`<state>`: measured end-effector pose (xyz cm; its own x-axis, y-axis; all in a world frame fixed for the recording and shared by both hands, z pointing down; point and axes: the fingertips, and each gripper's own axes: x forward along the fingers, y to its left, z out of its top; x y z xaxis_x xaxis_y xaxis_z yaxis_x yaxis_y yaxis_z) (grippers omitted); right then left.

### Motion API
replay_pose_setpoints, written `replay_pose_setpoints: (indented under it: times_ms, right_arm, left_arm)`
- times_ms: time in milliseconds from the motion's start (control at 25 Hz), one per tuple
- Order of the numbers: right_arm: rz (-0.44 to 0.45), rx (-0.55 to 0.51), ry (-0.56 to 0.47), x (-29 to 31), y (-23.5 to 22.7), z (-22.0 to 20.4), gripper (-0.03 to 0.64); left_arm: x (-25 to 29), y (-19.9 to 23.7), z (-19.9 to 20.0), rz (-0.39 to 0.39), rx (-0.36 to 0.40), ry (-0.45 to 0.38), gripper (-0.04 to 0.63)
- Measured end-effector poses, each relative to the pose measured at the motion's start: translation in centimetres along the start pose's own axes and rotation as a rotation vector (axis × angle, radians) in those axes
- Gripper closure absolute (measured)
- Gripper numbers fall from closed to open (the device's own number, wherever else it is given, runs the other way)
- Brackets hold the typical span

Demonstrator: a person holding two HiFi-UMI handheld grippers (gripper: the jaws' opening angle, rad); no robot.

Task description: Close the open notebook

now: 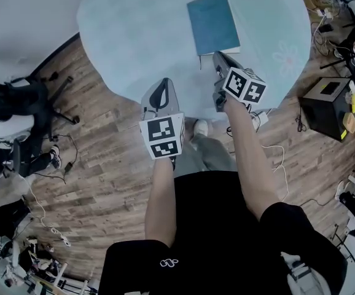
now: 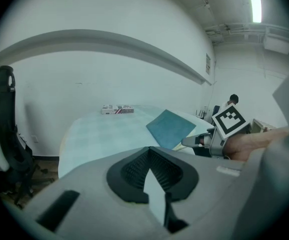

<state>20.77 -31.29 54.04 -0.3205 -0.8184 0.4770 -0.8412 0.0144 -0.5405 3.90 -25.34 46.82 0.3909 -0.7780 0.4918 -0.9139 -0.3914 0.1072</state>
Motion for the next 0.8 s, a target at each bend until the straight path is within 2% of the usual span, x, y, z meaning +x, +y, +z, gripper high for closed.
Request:
replay_pose_setpoints:
  times_ms: [80, 320, 480, 800]
  right_arm:
    - [-0.019, 0.031, -0.011, -0.6, -0.5, 0.2, 0.568]
    - [-0.054, 0.065, -0.107, -4.4, -2.0, 2.4, 0.560]
    - [-0.047, -0.039, -0.176, -7.4, -1.2, 5.2, 0.560]
    - [0.030, -0.323, -0.323, -12.7, 3.0, 12.5, 0.582]
  left_arm:
    - [0.2, -0.4, 0.7, -0.009, 0.003, -0.012, 0.592]
    - [0.6, -2.5, 3.4, -0.032, 0.012, -0.066, 0.592]
    - [0.2, -4.0, 5.6, -0.045, 0.020, -0.111, 0.592]
    - [-1.1, -7.2, 11.0, -0.070, 0.056, -0.219, 0.592]
